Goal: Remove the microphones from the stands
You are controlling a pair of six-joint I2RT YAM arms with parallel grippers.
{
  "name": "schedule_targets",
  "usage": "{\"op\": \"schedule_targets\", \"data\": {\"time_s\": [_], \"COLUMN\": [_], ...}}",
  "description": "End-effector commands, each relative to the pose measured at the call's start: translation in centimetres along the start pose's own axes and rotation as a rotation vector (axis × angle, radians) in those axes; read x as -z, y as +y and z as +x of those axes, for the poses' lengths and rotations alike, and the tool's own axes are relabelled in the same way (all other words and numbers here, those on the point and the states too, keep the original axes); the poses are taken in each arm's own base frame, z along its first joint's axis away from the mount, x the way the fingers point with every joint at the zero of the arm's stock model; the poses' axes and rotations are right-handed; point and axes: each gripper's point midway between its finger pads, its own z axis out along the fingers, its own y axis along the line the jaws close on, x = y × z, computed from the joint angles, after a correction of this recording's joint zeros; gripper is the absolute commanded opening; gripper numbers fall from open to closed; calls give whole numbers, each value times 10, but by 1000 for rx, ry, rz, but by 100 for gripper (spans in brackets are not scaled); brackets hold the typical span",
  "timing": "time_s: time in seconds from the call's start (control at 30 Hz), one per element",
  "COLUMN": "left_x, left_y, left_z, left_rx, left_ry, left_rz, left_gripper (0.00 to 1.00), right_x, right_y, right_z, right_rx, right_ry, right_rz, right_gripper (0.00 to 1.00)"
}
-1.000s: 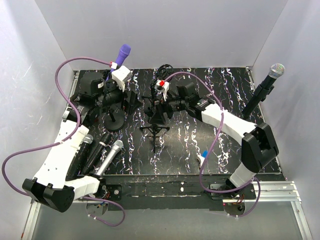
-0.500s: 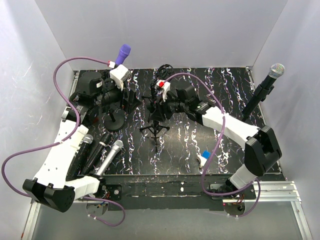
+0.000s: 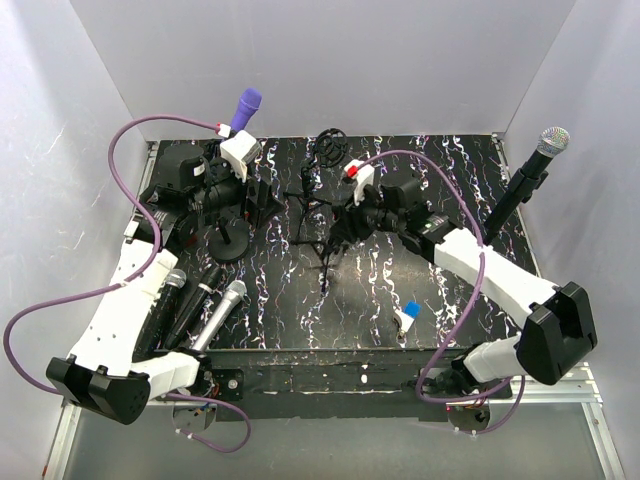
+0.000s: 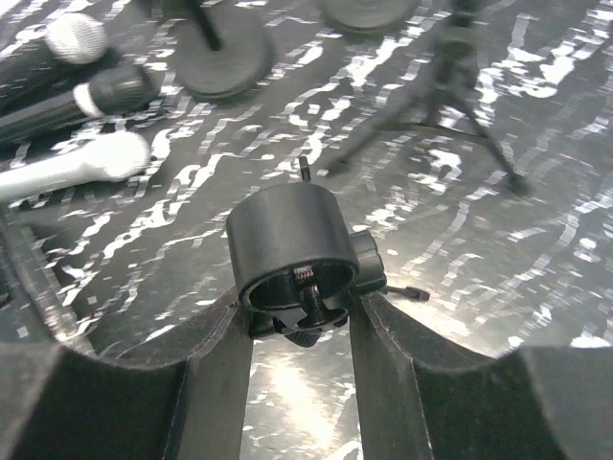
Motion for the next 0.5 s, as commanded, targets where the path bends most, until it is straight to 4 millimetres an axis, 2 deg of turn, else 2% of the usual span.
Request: {"op": "schedule_targets", "data": {"time_s": [0.0, 0.2, 0.4, 0.47], "left_x": [3, 3, 3, 4], "left_y": [-4, -3, -2, -2], "left_z": [-6, -6, -3, -1], "left_rx": [-6, -9, -13, -17], "left_ry": [-29, -26, -13, -10], "left_rz": [18, 14, 11, 9], "left_gripper": [97, 97, 97, 97], "right_x": [20, 37, 43, 45], "right_y": [-62, -107, -156, -178], "right_z": [-9, -21, -36, -39], "right_rx": [34, 14, 0, -20], "right_ry": [-23, -65, -97, -104], "right_rz": [249, 378, 455, 495], "right_gripper": [1, 1, 1, 1]}}
